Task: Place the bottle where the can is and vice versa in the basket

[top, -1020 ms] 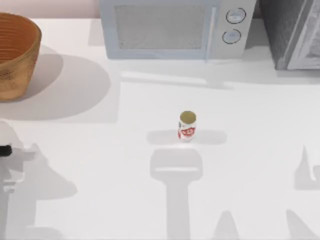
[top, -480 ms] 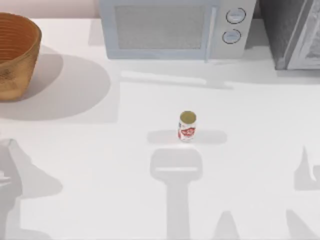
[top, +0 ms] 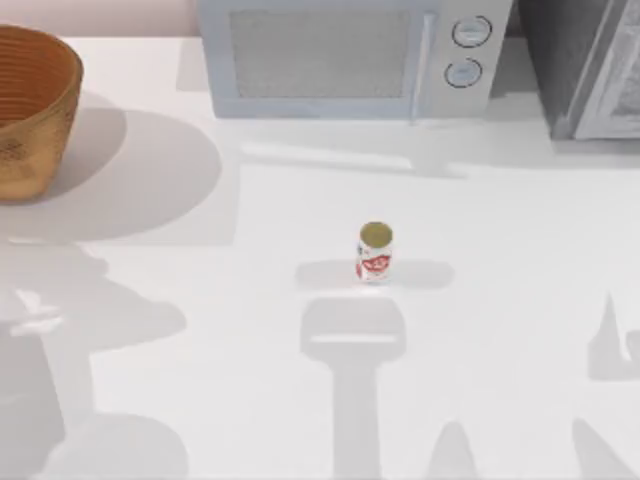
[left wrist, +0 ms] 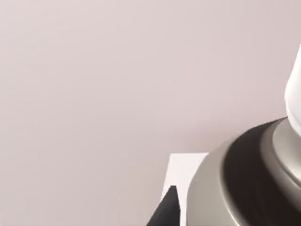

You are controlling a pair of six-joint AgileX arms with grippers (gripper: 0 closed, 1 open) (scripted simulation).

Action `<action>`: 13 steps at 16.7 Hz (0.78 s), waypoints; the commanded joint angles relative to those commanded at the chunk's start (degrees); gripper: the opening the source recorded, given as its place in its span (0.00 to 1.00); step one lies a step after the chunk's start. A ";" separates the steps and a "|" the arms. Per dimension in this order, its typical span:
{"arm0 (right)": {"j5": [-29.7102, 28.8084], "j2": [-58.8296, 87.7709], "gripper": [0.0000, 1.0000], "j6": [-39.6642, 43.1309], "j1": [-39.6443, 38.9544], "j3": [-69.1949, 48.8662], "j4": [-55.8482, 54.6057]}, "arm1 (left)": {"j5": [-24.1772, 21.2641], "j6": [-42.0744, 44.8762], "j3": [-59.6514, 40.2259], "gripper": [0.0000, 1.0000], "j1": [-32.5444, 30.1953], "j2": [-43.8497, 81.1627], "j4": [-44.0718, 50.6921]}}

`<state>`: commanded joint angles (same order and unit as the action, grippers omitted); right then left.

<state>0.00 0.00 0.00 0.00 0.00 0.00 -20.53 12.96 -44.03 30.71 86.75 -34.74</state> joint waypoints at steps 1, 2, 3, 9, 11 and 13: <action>0.00 0.00 1.00 0.00 0.00 0.00 0.00 | 0.36 -0.66 -3.89 0.00 -1.45 -0.47 5.10; 0.00 0.00 1.00 0.00 0.00 0.00 0.00 | 0.73 -1.54 -7.71 0.00 -3.23 -0.71 9.93; 0.00 0.00 1.00 0.00 0.00 0.00 0.00 | 1.11 -2.58 -11.33 0.00 -5.22 -0.79 14.34; 0.00 0.00 1.00 0.00 0.00 0.00 0.00 | 3.08 -8.16 -24.75 0.00 -14.71 0.08 28.74; 0.00 0.00 1.00 0.00 0.00 0.00 0.00 | 3.15 -8.33 -25.03 0.00 -14.96 0.14 29.02; 0.00 0.00 1.00 0.00 0.00 0.00 0.00 | 3.15 -8.33 -25.03 0.00 -14.96 0.14 29.02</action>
<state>0.00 0.00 0.00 0.00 0.00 0.00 -17.38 4.64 -69.06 15.75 86.89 -5.73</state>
